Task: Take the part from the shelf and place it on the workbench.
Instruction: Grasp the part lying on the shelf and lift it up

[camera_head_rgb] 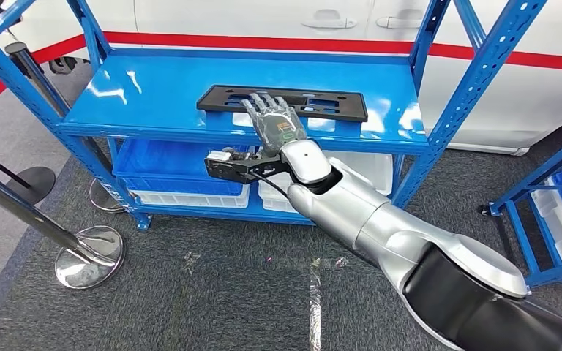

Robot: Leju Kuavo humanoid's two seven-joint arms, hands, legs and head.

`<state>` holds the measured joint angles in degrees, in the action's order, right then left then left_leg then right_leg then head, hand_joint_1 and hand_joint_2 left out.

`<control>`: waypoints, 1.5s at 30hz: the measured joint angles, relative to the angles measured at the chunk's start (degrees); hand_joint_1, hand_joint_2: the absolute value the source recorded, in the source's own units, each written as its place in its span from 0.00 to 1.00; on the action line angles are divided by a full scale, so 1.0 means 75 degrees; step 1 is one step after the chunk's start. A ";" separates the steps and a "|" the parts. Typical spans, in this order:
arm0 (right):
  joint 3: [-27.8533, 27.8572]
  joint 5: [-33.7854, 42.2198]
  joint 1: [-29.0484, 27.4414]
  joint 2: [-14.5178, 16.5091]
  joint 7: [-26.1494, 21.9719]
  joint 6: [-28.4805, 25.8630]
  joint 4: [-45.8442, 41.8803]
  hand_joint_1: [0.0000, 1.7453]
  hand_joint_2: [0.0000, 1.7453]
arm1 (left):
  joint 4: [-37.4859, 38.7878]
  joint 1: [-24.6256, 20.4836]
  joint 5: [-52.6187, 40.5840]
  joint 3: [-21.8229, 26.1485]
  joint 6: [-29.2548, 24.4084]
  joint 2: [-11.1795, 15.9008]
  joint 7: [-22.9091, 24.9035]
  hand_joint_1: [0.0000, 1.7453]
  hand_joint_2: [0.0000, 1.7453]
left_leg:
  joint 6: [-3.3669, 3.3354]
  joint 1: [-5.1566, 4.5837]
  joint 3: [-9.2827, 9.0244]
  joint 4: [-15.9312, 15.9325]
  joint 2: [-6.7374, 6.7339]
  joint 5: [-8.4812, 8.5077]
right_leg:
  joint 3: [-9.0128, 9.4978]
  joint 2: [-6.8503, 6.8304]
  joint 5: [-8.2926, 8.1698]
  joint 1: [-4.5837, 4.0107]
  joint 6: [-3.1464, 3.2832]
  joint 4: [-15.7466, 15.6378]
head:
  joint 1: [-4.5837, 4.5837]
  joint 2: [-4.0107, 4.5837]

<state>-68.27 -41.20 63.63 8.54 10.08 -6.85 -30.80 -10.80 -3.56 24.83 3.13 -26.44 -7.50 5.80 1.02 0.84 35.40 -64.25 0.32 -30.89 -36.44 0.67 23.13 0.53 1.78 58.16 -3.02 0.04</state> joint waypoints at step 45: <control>-0.0031 -0.0075 -0.0163 -0.0039 0.0530 0.0902 0.0169 0.00 0.00 | 0.0001 0.0036 0.0288 -0.0116 -0.0190 0.0024 -0.0041 0.00 0.00 | -0.0277 0.0029 0.0003 0.0838 0.0002 0.0874 | 0.0222 0.0004 0.0762 -0.0064 -0.0265 0.0554 | 0.0000 0.0000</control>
<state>-68.50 -41.76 62.40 8.25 14.06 -0.08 -29.53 -10.80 -3.29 26.99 2.26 -27.87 -7.32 5.50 -1.06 1.05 35.42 -57.96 0.33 -24.33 -34.77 0.70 28.84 0.06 -0.21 62.31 -3.02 0.04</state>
